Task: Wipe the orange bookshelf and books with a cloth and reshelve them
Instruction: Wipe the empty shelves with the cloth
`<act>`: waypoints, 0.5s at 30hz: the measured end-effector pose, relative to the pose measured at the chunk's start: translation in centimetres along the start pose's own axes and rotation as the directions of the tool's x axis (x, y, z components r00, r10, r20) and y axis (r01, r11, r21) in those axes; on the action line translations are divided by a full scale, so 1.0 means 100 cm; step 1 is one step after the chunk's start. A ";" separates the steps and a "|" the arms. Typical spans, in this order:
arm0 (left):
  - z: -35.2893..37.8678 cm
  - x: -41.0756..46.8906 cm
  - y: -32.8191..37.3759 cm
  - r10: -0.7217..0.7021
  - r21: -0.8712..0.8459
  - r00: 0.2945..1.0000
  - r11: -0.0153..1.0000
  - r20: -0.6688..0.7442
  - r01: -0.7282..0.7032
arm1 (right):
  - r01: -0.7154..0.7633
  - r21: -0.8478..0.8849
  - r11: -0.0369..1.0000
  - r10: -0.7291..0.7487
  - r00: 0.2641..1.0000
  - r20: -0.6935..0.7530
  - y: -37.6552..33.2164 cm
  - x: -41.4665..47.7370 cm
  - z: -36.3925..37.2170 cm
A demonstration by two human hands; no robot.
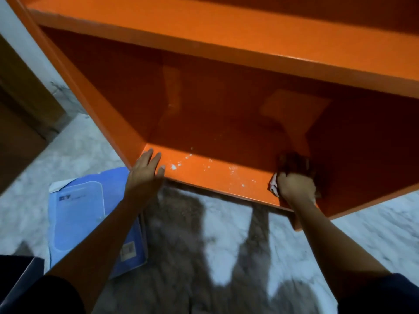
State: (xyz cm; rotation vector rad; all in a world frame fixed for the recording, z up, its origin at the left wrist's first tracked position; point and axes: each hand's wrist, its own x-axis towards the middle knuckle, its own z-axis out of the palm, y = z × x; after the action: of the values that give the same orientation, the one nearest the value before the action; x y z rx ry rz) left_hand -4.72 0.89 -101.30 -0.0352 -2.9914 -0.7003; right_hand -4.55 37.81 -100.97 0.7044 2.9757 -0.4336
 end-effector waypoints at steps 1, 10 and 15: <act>0.002 0.000 -0.004 0.028 0.014 1.000 1.000 -0.009 -0.028 | 0.003 0.058 0.998 -0.004 1.000 0.016 -0.001 0.006 0.002; 0.008 -0.001 -0.009 0.072 0.043 0.995 0.997 -0.070 -0.069 | 0.338 -0.023 0.941 -0.338 0.930 -0.144 -0.051 0.056 0.009; 0.011 0.000 -0.008 0.082 0.043 0.990 0.996 -0.113 -0.077 | 0.375 0.201 0.905 -0.366 0.927 -0.085 -0.087 0.062 0.016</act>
State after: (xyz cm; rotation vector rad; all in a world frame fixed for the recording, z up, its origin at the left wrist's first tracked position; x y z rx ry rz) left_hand -4.80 0.65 -102.64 -0.1081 -2.8754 -0.6149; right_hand -13.98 32.61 -100.93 0.1476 3.1372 -0.7778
